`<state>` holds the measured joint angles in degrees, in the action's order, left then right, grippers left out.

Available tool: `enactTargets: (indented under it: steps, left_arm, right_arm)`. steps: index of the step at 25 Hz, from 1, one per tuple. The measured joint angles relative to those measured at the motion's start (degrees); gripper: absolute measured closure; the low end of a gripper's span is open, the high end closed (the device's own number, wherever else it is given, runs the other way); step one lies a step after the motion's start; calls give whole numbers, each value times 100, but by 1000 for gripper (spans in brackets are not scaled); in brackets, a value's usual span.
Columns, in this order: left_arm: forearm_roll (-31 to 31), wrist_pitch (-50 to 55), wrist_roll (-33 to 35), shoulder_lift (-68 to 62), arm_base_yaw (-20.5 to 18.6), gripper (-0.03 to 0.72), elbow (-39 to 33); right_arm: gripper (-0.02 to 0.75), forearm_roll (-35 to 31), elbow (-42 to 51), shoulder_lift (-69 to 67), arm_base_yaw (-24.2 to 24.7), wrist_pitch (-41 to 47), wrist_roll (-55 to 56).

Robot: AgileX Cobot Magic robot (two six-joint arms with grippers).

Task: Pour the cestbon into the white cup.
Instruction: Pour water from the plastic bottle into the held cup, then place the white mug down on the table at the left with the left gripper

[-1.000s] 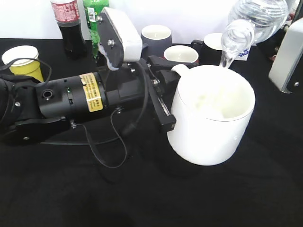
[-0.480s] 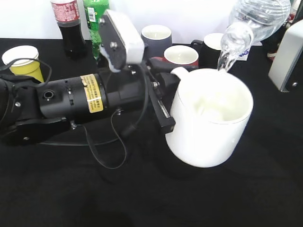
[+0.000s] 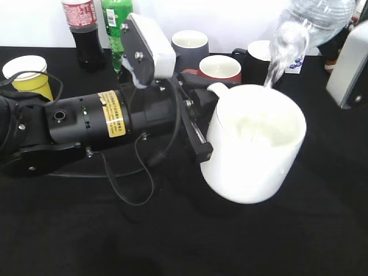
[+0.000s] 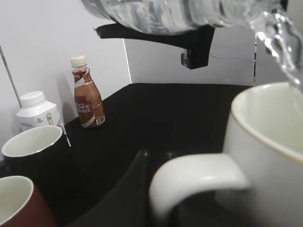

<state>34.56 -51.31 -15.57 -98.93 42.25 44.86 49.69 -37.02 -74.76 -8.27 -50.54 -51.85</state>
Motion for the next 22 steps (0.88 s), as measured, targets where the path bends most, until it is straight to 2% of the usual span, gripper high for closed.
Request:
enactTargets:
  steps: [2,3,4,6,7,8,11,13,14,17,19,22]
  left_arm:
    - [-363,-69,5,-7,0,638,0]
    - [-570,-120,5,-7,0,638,0]
    - [-655,-153,5,-7,0,638,0]
    - [-695,-178,5,-7,0,638,0]
    - [-806,-190,5,-7,-27,638,0]
    - [-850,-190,5,-7,-63,638,0]
    - [-1043,-138,15,174,-545,638,0]
    - [-1075,256,17,438,-965,638,-6]
    - [-1075,413,22,631,-1294,638,-26]
    - [-1070,477,22,814,-1872,638,-51]
    - [-955,548,22,850,-2093,638,-60]
    - [-1078,486,152,909,-2194,638,-392]
  right_arm:
    - [251,0,0,0,0,-5,1048]
    - [251,0,0,0,0,-6,2111]
    - [251,0,0,0,0,-11,2570]
    - [251,-4,0,0,0,-17,4556]
    - [251,-11,0,0,0,-23,6077]
    - [251,-11,0,0,0,-23,6573]
    - [251,-22,0,0,0,39,8539]
    - [251,-22,0,0,0,128,9012]
    - [251,-28,0,0,0,245,9104]
    - [251,-28,0,0,0,325,9128]
    - [251,-28,0,0,0,377,9128]
    - [251,-28,0,0,0,400,9130]
